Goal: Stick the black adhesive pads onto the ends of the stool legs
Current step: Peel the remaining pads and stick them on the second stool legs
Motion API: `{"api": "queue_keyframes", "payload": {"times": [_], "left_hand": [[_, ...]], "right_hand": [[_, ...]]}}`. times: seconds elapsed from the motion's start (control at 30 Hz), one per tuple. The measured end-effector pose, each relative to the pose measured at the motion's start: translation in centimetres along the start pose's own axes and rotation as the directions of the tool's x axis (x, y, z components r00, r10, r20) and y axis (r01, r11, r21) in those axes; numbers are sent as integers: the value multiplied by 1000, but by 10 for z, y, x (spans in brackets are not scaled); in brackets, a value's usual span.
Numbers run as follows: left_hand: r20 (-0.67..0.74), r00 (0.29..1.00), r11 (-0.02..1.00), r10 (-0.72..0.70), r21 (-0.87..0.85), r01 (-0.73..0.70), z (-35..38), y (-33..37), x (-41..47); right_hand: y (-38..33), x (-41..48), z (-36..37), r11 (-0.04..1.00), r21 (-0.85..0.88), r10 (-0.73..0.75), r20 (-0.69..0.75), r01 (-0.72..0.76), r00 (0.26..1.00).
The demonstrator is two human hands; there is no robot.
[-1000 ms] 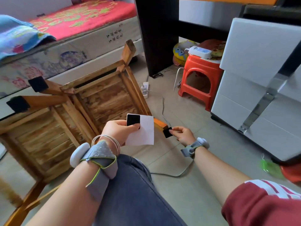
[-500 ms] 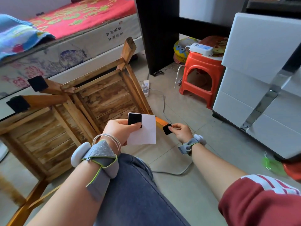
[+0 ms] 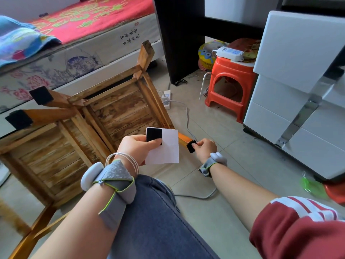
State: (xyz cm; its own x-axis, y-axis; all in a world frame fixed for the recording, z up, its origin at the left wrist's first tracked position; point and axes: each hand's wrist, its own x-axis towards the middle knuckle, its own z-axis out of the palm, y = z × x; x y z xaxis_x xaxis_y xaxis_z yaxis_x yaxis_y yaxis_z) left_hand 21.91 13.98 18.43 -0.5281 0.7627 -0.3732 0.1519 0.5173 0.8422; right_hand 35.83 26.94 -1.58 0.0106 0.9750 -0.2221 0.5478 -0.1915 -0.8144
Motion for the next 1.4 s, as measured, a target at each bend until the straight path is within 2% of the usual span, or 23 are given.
{"api": "queue_keyframes", "payload": {"times": [0.1,0.2,0.37,0.6,0.83,1.0,1.23,1.4], "left_hand": [[1,1000,1000,0,4,0,1,1,-1],[-2,1000,1000,4,10,-4,3,2,-3],[-10,1000,1000,-9,3,9,1,3,-3],[2,1000,1000,-18,-8,18,0,2,-1],[14,1000,1000,-20,2,20,1,2,-2],[14,1000,999,-21,-23,22,0,2,-1],[-8,1000,1000,-23,-20,23,3,4,-1],[4,999,999,-36,-41,36,-1,0,2]], "right_hand": [[3,5,-4,998,10,66,23,-67,998],[6,16,-17,988,41,141,167,-150,976],[1,25,-21,973,221,-41,434,-63,900],[2,35,-20,990,134,-94,421,40,902],[5,43,-28,989,47,-146,512,142,846],[8,39,-29,965,-41,-213,445,257,870],[3,35,-35,961,-59,-203,511,269,835],[12,30,-32,958,-153,-156,426,241,891]]}}
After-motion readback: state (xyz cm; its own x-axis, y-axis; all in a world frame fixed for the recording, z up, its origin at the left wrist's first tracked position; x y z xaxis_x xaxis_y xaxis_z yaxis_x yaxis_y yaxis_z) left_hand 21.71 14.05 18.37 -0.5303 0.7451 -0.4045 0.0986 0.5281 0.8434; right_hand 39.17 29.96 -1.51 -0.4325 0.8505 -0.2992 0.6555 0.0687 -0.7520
